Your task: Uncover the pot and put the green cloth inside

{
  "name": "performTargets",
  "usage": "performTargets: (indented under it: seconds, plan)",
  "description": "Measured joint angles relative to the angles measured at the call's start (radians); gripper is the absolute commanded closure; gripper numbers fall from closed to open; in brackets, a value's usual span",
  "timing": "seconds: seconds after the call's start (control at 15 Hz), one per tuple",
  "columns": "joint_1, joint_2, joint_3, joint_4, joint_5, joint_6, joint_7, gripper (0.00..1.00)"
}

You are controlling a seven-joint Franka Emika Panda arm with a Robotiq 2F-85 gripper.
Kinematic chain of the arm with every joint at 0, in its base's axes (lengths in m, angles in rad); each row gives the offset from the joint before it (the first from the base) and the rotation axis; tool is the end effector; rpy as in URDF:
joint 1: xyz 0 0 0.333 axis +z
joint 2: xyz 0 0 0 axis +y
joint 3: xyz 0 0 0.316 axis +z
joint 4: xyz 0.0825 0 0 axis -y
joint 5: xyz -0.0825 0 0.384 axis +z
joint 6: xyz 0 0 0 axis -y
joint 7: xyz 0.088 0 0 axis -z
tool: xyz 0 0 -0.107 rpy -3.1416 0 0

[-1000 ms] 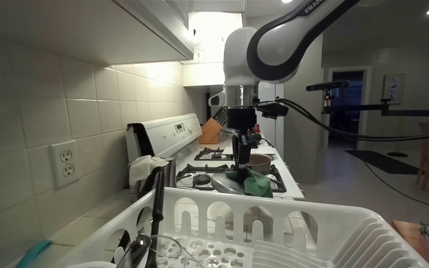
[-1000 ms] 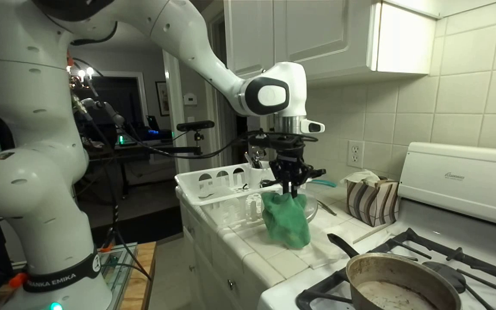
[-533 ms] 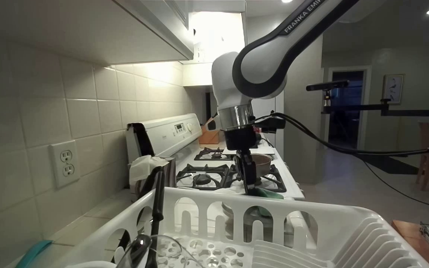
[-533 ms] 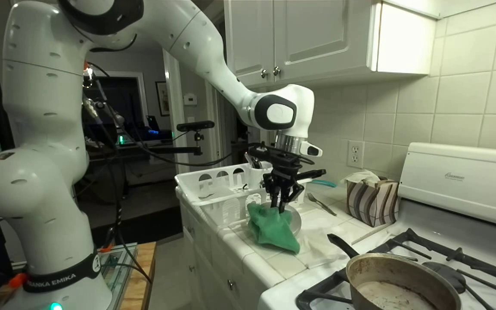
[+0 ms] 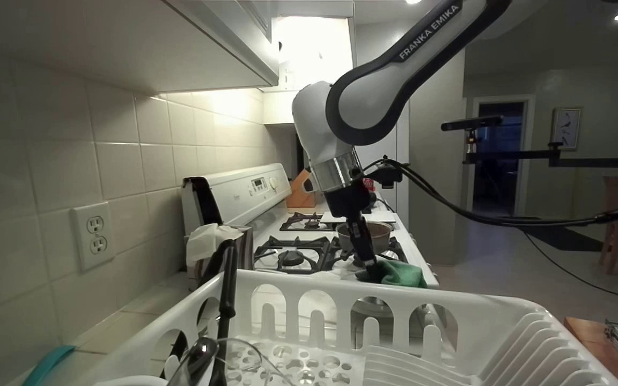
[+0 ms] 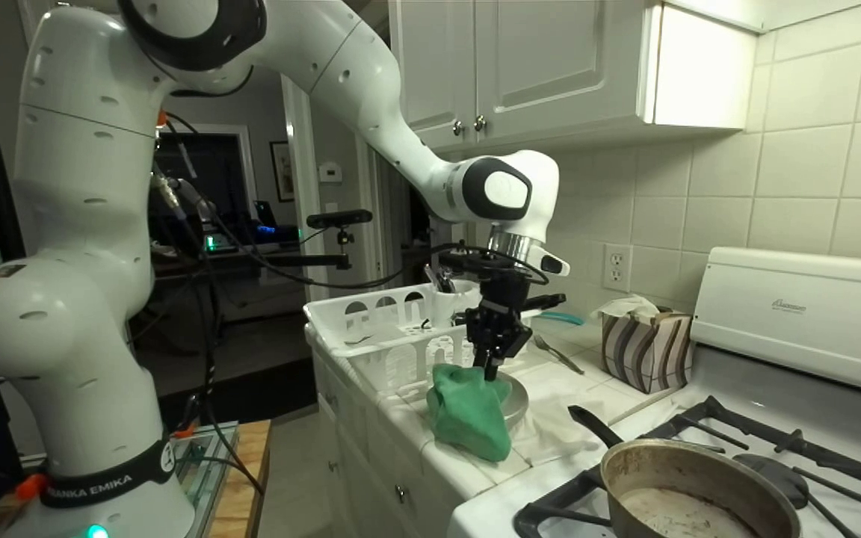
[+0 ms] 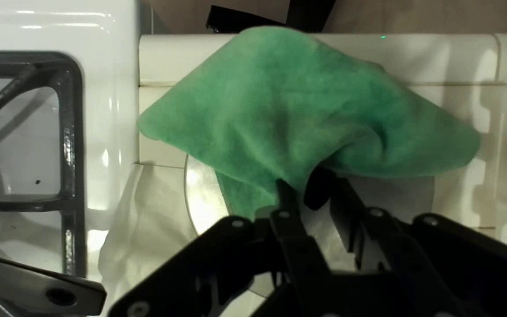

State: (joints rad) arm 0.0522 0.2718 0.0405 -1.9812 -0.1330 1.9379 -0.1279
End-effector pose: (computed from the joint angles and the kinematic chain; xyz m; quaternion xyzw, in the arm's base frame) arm 0.5637 0.0427 0.3087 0.9761 0.1417 -0.1572 0.0493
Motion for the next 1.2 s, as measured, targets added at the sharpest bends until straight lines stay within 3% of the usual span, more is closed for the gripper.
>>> performTargets:
  seconds: [0.67, 1.2]
  plan:
    - [0.024, 0.047, 0.0, 0.085, -0.125, -0.021, 0.111, 0.94]
    - [0.038, 0.068, 0.0, 0.101, -0.207, 0.122, 0.118, 0.94]
